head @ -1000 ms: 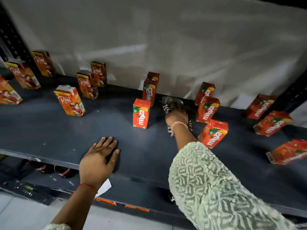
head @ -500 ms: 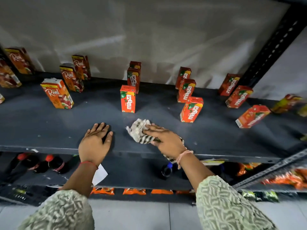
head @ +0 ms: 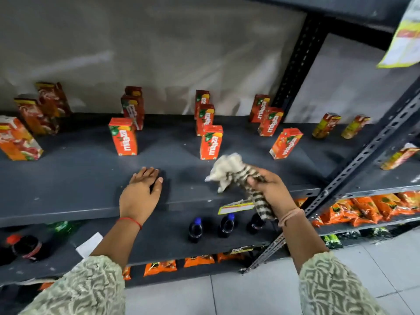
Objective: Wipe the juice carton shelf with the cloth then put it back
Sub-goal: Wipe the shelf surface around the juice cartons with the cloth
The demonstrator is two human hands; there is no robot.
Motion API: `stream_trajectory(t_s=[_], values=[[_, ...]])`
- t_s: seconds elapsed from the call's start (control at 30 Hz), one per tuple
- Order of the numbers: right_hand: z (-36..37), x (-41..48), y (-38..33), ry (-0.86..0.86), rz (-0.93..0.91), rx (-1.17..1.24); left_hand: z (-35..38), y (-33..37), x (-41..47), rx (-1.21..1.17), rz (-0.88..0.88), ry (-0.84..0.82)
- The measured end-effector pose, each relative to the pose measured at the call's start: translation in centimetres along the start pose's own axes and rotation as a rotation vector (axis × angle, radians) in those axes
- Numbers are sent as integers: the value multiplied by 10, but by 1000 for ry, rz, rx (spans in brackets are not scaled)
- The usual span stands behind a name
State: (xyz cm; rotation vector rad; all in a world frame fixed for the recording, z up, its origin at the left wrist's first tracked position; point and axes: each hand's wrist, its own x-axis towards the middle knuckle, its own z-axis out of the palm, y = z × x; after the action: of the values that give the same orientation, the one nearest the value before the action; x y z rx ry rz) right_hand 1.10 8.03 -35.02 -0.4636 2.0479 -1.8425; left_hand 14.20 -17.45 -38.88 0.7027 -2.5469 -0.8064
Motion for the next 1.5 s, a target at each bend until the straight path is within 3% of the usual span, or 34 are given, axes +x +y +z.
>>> stream_trajectory(t_s=[0.07, 0.1, 0.17, 0.23, 0.43, 0.63, 0.8, 1.1, 1.2, 1.3, 1.4, 1.5], values=[[-12, 16, 5, 254, 15, -76, 14, 18, 3, -17, 4, -24], [-14, 25, 9, 289, 26, -304, 23, 27, 4, -16, 9, -46], [-10, 43, 25, 168, 16, -857, 38, 38, 6, 24, 17, -71], [-4, 67, 37, 110, 23, -1104, 46, 40, 7, 82, 7, -73], [-10, 173, 25, 109, 98, -1139, 51, 36, 9, 191, 35, -63], [-7, 225, 21, -108, -116, -1186, 47, 44, 11, 201, 39, -27], [-23, 162, 31, -332, -281, -1105, 47, 44, 10, 206, 33, -31], [-29, 41, 33, -436, -473, -983, 50, 39, 10, 195, 32, -48], [-26, 26, 33, -447, -462, -886, 49, 38, 11, 182, 39, -67], [-32, 13, 27, -487, -289, -654, 48, 37, 11, 179, 54, -81], [-60, 10, 14, -336, -218, -453, 47, 37, 10, 150, 42, -91], [-105, 22, 10, 100, -225, -484, 46, 39, 10, 137, 42, -106]])
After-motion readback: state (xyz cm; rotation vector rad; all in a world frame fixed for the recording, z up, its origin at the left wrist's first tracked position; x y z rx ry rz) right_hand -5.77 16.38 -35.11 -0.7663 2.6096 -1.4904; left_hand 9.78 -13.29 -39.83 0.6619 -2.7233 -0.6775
